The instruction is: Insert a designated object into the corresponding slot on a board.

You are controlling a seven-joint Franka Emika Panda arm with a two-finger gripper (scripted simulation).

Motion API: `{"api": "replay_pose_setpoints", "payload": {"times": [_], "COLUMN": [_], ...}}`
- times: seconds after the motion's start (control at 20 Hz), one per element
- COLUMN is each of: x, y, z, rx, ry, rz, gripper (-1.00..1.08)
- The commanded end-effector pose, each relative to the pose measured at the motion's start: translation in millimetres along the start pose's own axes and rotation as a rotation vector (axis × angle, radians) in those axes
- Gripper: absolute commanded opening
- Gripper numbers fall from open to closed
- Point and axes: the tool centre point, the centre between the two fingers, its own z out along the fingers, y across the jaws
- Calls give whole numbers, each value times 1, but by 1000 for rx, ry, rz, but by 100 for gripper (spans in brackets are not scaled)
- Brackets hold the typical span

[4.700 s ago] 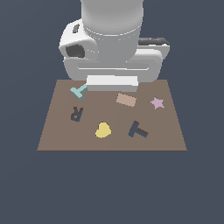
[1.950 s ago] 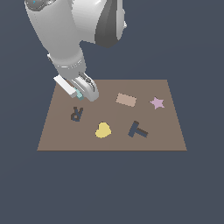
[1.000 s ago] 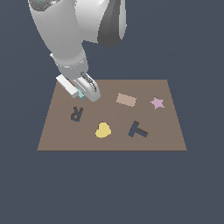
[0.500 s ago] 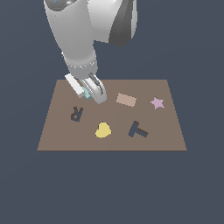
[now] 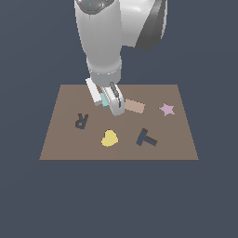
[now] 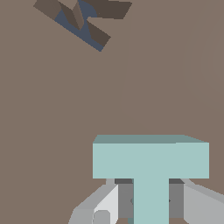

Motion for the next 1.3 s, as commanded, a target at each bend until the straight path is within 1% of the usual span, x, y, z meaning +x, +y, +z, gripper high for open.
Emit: {"api": "replay_pose_setpoints", "payload": {"times": [0.0,0.35,0.65,0.95,1.25], "x": [-12,-40,-57,-67,-69], "y": [-12,-49,-87,-125,-156], "z": [-1,-2,-4,-5,-6], "rx": [1,1,1,1,1], "ry": [0,0,0,0,0], "rz": [70,267,443,609,739], "gripper": [-100,-100,-100,-100,-100]}}
